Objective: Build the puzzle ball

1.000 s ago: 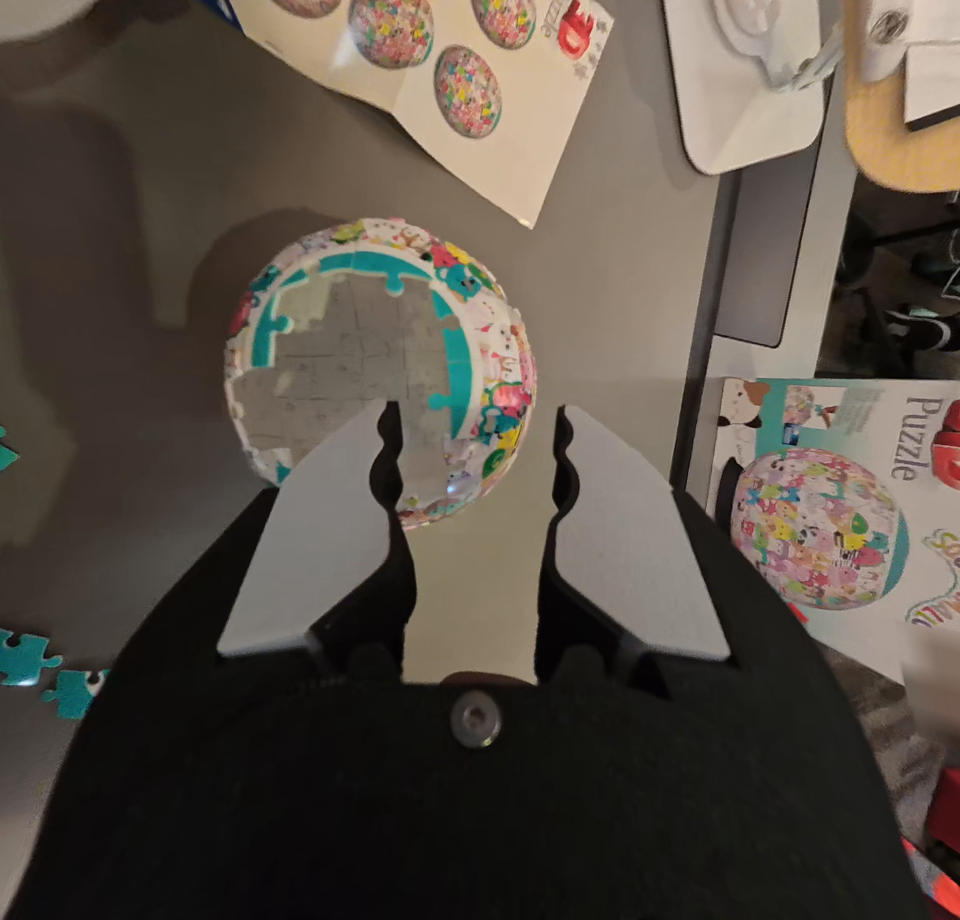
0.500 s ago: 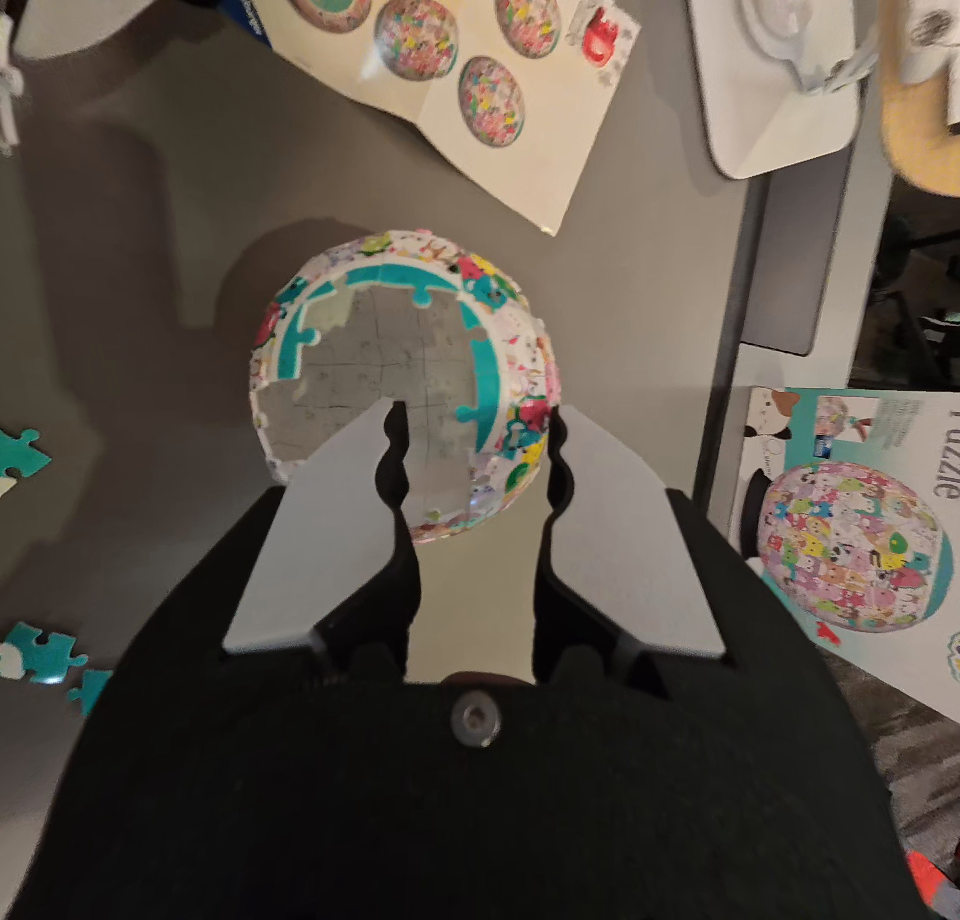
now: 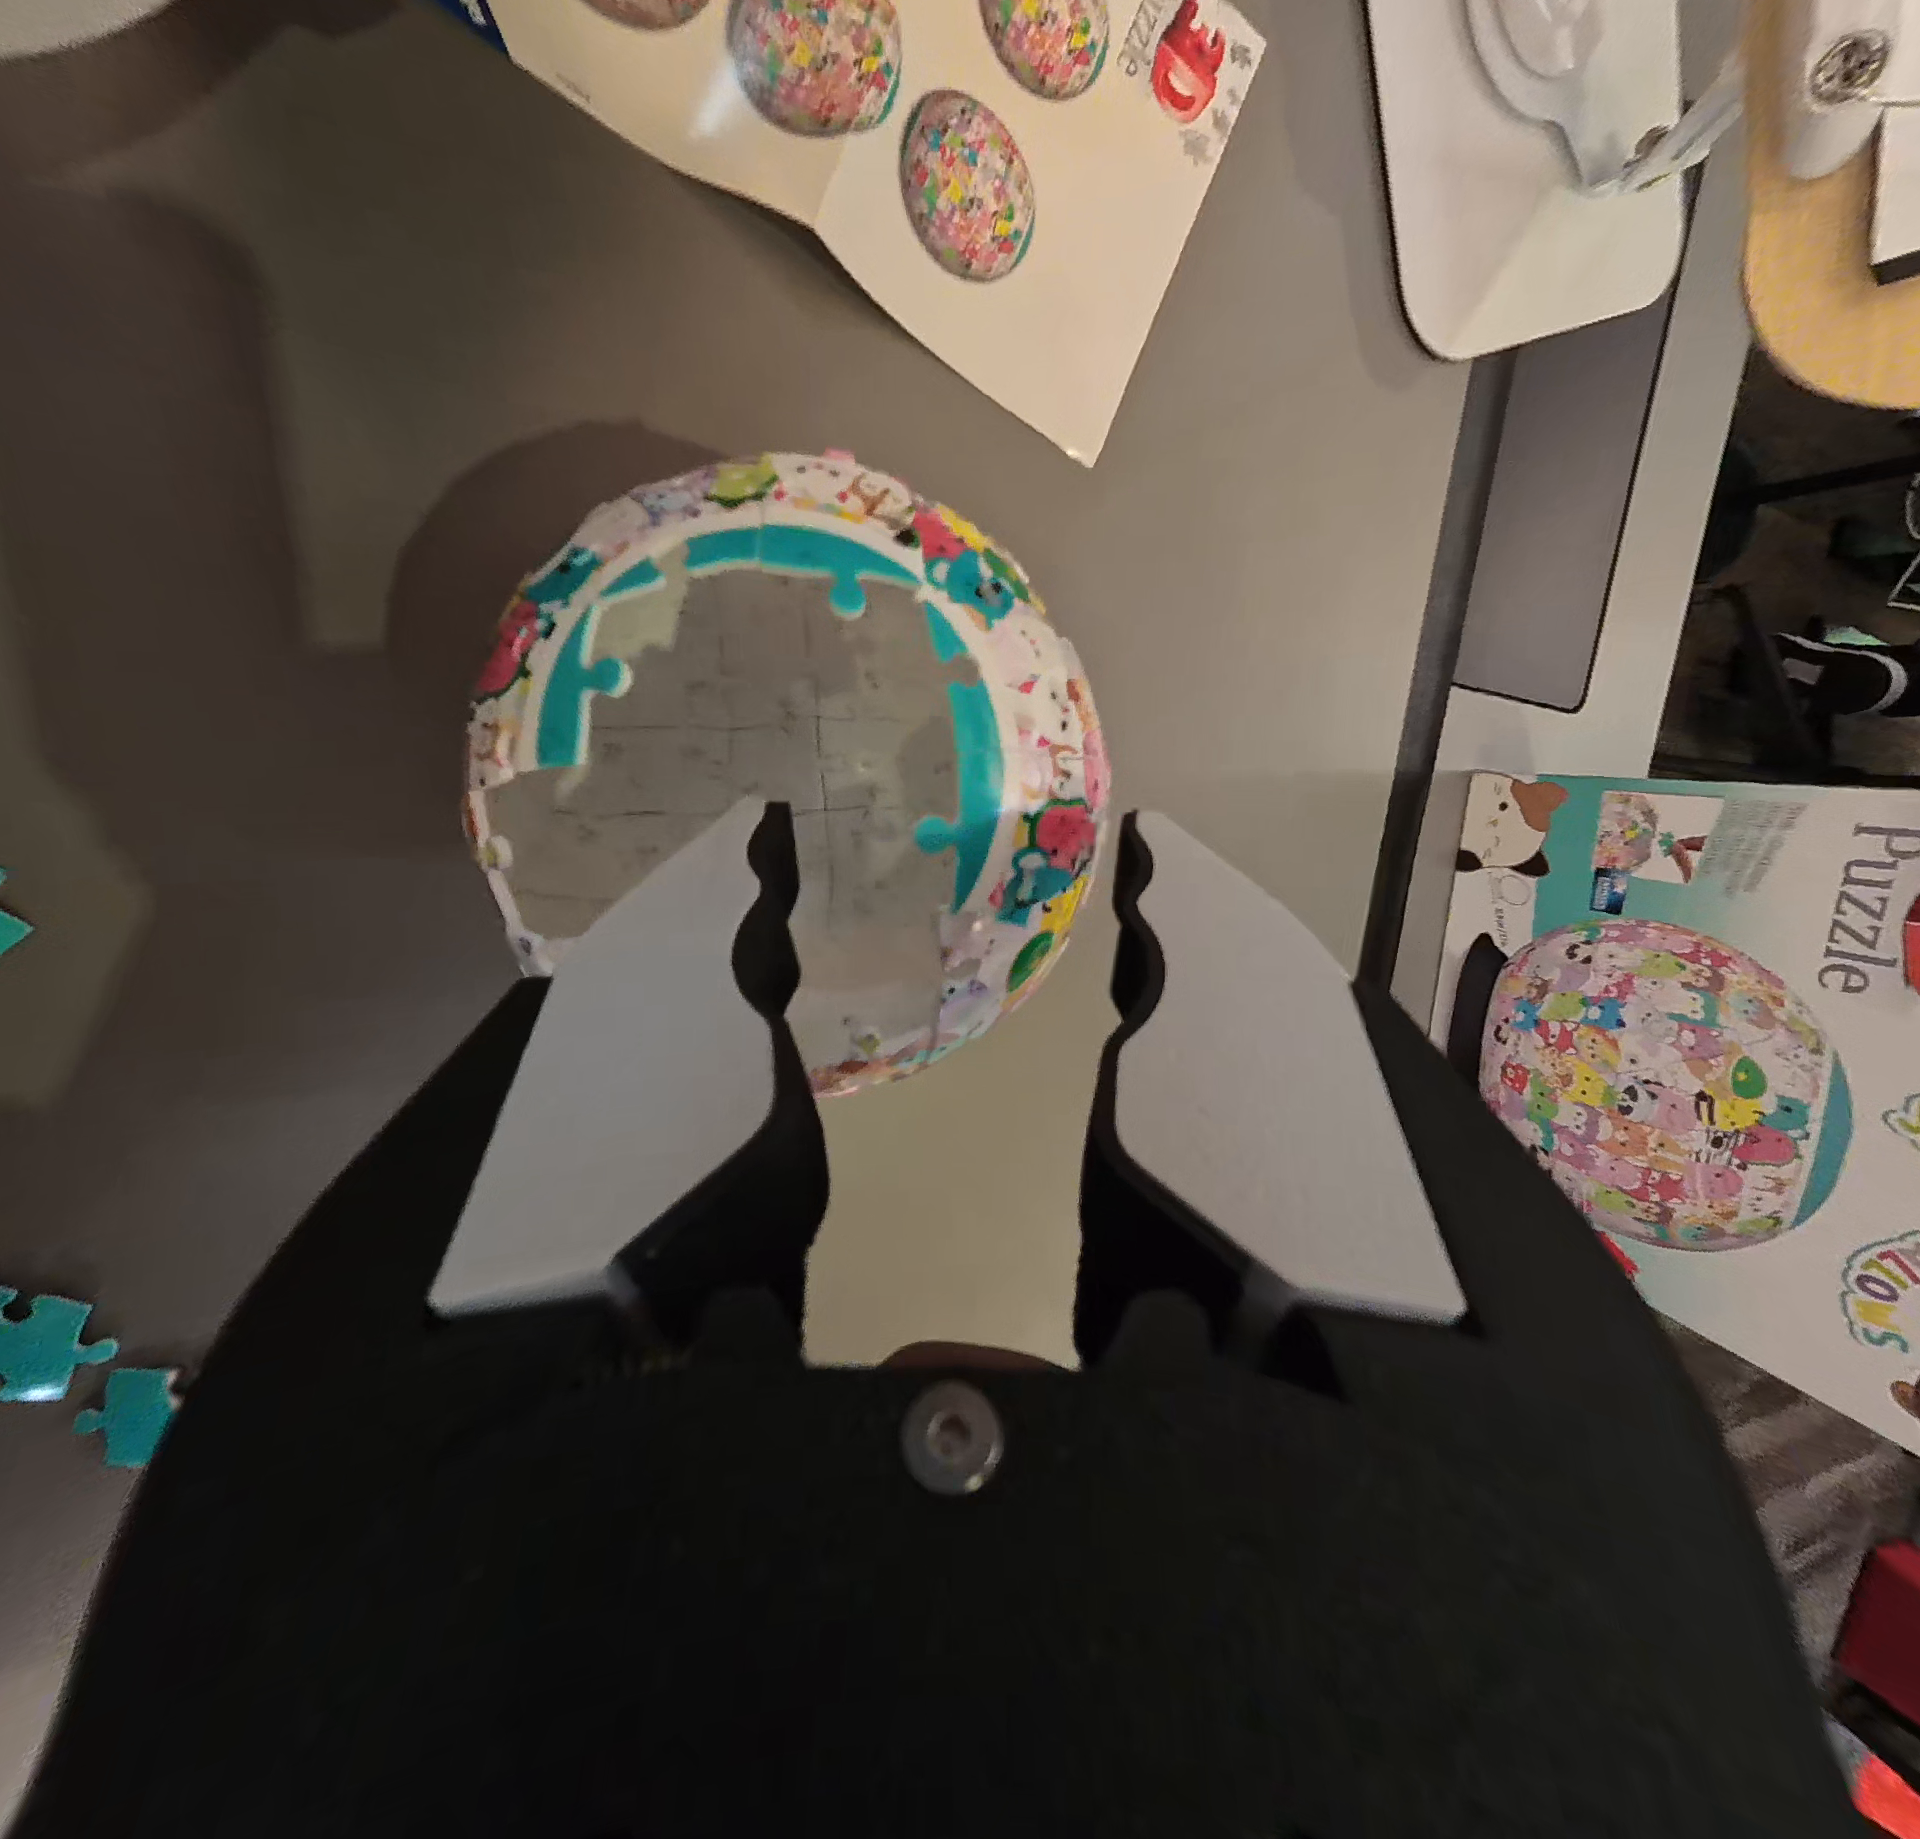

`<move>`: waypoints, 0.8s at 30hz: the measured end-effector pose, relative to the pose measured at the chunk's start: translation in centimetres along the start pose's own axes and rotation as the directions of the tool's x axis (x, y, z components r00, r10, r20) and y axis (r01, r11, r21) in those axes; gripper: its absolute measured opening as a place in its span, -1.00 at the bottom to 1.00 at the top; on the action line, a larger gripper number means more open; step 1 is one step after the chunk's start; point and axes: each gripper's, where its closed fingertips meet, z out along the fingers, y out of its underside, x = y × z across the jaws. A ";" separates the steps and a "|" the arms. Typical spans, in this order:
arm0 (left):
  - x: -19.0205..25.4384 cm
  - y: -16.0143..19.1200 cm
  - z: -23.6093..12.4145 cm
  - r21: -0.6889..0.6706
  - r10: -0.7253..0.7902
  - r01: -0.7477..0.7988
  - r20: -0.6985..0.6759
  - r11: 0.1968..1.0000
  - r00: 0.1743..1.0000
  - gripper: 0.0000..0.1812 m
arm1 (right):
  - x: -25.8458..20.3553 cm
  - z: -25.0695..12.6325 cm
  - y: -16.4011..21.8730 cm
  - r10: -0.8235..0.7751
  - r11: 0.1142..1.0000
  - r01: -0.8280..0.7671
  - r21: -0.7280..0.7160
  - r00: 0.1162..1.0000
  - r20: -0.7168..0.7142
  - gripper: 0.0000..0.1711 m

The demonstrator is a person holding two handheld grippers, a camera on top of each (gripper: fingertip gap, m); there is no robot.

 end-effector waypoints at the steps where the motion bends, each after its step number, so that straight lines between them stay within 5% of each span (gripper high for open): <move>1: 0.0 0.0 0.0 0.001 0.001 -0.001 0.000 1.000 1.000 -0.99 | 0.0 -0.1 -0.2 0.001 1.000 -0.001 0.015 1.000 0.002 -0.35; 7: 0.1 0.0 0.0 0.000 0.003 -0.003 0.000 1.000 1.000 -0.99 | -0.3 -0.2 -0.8 -0.058 0.998 0.058 0.026 0.998 -0.006 -0.37; 14: 0.1 0.1 0.1 -0.002 0.000 0.000 -0.003 1.000 1.000 -0.99 | -1.1 0.2 -2.3 -0.368 0.930 0.368 -0.019 0.930 -0.003 -0.35; 24: 0.2 -0.1 -0.1 0.008 0.001 -0.001 -0.001 1.000 1.000 -0.99 | -0.7 1.0 -2.6 -0.417 0.908 0.419 -0.028 0.907 0.051 -0.39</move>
